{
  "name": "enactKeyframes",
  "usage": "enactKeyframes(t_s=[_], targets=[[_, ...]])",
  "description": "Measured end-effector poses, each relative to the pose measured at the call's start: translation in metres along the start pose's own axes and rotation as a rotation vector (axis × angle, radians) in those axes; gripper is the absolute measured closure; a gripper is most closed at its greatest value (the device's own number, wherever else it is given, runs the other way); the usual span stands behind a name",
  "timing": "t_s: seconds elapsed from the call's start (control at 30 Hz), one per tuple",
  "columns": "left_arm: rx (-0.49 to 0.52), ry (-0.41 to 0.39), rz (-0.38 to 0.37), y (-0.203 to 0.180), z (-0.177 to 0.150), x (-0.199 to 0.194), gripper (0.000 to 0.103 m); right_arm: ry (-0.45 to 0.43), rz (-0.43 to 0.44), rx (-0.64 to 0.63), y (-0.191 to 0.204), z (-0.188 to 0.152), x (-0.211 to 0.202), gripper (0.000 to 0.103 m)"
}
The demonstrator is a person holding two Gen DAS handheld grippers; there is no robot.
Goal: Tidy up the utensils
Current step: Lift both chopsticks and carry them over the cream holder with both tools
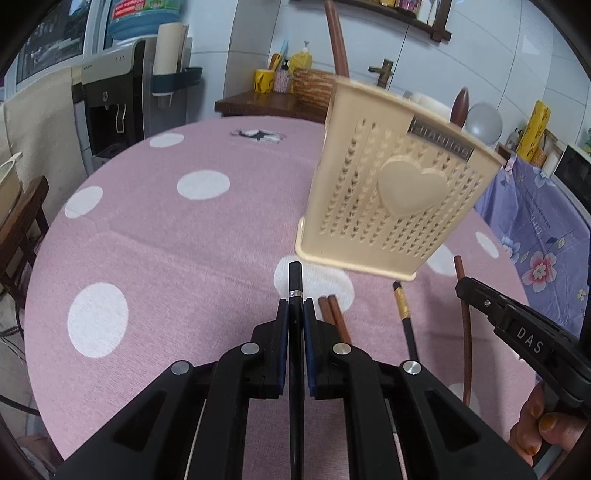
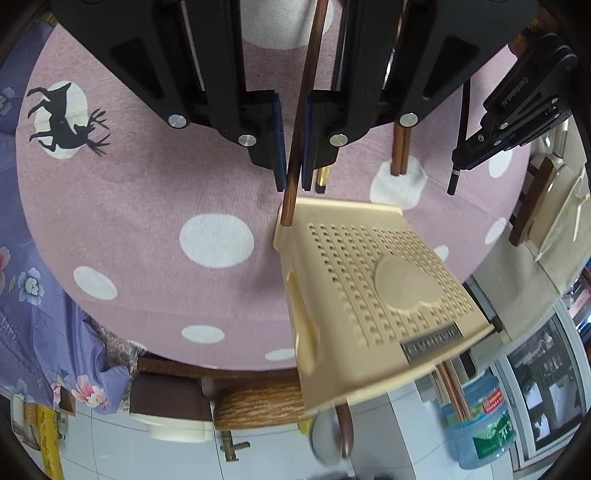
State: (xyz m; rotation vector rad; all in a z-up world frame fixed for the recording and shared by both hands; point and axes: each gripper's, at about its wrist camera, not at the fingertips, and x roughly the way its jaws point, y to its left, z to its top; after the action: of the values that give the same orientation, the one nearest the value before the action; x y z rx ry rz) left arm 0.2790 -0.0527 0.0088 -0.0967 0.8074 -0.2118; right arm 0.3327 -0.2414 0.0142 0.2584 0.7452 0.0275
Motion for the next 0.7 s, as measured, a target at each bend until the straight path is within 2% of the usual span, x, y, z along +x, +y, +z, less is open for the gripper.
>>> enactKeyframes(t_s=[0.47,0.7], targets=[[-0.004,-0.240,-0.042,-0.001,0.045,-0.077,0.095,-0.253,0.040,-0.048,0.003,0.029,-0.096,0.096],[0.021,-0.301,-0.035,-0.008,0.057,-0.092,0.095,-0.342,0.050,-0.075,0.006,0.038,-0.132,0.096]])
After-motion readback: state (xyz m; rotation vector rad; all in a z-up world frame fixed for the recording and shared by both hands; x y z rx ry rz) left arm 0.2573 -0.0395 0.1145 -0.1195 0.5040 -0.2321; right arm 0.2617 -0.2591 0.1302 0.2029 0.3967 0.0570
